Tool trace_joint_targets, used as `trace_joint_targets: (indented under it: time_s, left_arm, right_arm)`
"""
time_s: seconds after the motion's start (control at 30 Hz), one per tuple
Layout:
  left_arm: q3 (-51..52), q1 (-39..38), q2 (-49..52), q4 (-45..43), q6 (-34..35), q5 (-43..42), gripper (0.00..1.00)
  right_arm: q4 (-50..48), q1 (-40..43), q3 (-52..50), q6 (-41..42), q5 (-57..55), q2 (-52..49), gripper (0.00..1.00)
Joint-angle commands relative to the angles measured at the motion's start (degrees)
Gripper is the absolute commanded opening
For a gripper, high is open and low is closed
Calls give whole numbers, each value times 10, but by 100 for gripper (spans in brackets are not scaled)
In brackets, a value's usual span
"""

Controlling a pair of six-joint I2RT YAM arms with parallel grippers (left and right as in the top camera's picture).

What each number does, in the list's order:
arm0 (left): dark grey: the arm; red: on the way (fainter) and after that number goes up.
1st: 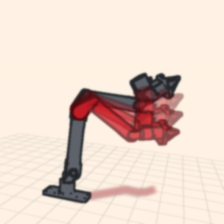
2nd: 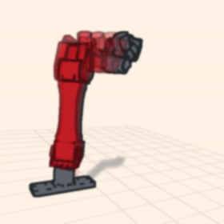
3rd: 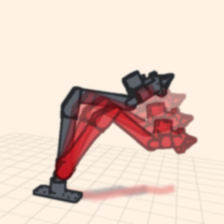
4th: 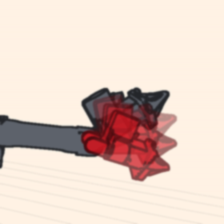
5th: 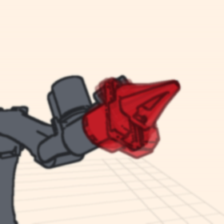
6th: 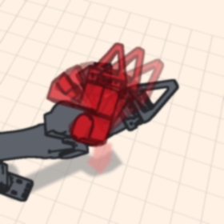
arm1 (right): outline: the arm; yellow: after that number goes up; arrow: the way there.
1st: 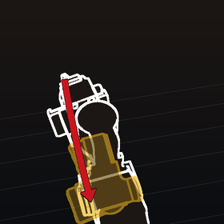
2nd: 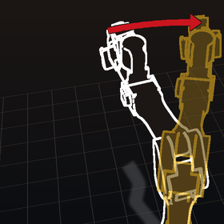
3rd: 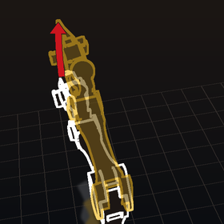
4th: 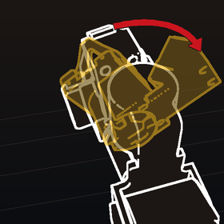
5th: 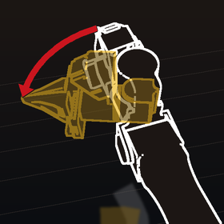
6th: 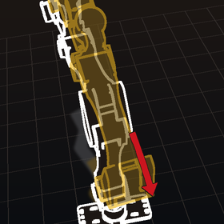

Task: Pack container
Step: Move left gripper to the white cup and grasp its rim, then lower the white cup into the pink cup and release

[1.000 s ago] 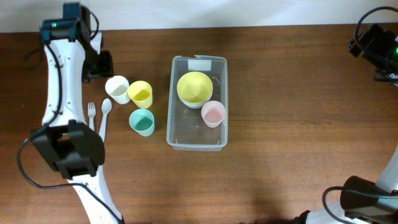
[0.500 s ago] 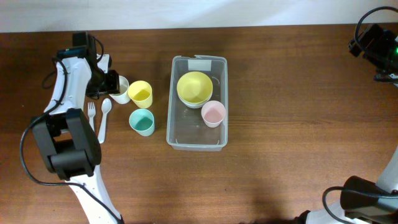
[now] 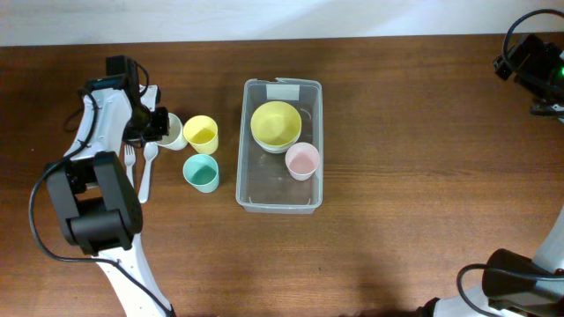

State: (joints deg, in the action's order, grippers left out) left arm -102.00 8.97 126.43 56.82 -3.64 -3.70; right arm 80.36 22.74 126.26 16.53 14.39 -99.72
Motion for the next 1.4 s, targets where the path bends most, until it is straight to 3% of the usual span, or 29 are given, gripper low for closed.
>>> trace_joint_targets:
  time_s: [0.0, 0.33, 0.63, 0.77, 0.97, 1.37]
  left_arm:
    - [-44, 15, -19, 26, -3, -6, 1]
    - [-250, -20, -105, 179, -7, -7, 1]
    - [-275, -216, -160, 254, -9, -40, 1]
    - [-275, -313, -145, 250, -25, -28, 1]
    - [-274, -410, -82, 261, -24, 67, 1]
    - [-274, -419, 63, 259, -25, 24, 1]
  right_arm:
    - [-2, 2, 0, 5, -3, -2, 99]
    - [-2, 2, 0, 5, -3, -2, 99]
    - [-2, 2, 0, 5, -3, -2, 99]
    - [-2, 2, 0, 5, -3, -2, 99]
    - [-2, 2, 0, 5, -3, -2, 99]
    - [-2, 2, 0, 5, -3, -2, 99]
